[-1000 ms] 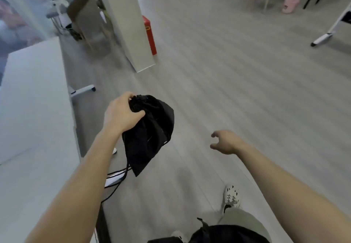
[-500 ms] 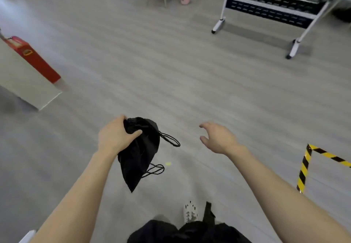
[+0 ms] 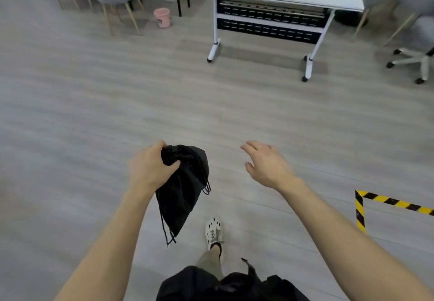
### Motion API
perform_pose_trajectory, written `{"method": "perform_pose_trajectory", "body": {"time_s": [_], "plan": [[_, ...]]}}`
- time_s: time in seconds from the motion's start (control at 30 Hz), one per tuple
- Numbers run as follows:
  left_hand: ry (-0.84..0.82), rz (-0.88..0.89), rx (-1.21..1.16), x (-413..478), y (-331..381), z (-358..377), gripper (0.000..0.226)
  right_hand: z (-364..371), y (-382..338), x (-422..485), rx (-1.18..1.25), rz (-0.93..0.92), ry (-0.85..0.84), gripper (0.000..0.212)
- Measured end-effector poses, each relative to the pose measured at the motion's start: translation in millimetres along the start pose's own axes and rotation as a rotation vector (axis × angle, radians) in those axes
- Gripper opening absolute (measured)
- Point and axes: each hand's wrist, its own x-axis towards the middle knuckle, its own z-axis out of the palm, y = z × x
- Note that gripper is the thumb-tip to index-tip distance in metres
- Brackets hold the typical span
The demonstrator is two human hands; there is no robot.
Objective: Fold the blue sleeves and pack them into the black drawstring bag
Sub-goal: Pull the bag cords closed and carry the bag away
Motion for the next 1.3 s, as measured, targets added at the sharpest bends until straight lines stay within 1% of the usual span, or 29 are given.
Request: {"method": "perform_pose_trajectory", "body": {"time_s": [0.1, 0.17, 0.27, 0.4, 0.57, 0.63, 0.73, 0.8, 0.9, 1.03, 1.17, 1.3], "plan": [[-0.053, 0.071, 0.035, 86.0, 36.3, -0.6, 0.04, -20.0, 32.3, 66.0, -0.063, 0.027, 0.01, 0.044], [-0.074, 0.118, 0.077, 142.5, 60.6, 0.6, 0.041, -33.7, 54.9, 107.7, -0.06, 0.07, 0.009, 0.041], [-0.101, 0.168, 0.079, 229.7, 89.3, 9.5, 0.04, -48.9, 89.7, 166.2, -0.058, 0.13, 0.025, 0.04], [-0.123, 0.236, 0.119, 352.1, 127.9, 25.0, 0.039, -61.1, 141.7, 259.3, -0.041, 0.165, 0.035, 0.041], [-0.085, 0.222, 0.123, 494.5, 181.8, 45.4, 0.042, -80.9, 212.3, 400.6, -0.049, 0.154, 0.048, 0.043], [-0.073, 0.211, 0.134, 546.2, 205.1, 44.8, 0.043, -97.9, 236.4, 457.9, -0.055, 0.129, 0.009, 0.045], [-0.059, 0.185, 0.096, 622.1, 238.0, 35.5, 0.043, -127.1, 265.2, 542.5, -0.089, 0.097, 0.009, 0.042], [-0.021, 0.175, 0.082, 673.9, 255.6, 29.3, 0.045, -147.5, 282.3, 595.0, -0.076, 0.083, -0.004, 0.04], [0.009, 0.154, 0.03, 747.7, 278.8, 25.7, 0.046, -172.0, 305.8, 670.8, -0.071, 0.058, 0.025, 0.036], [0.062, 0.185, -0.021, 860.5, 312.4, 31.6, 0.044, -202.7, 337.6, 776.9, -0.084, 0.048, 0.038, 0.034], [0.049, 0.234, -0.022, 974.1, 347.6, 32.7, 0.041, -235.1, 371.0, 876.3, -0.061, 0.098, 0.042, 0.034], [0.045, 0.265, -0.018, 1074.4, 381.2, 19.9, 0.041, -273.9, 400.5, 963.8, -0.069, 0.107, 0.058, 0.033]]}}
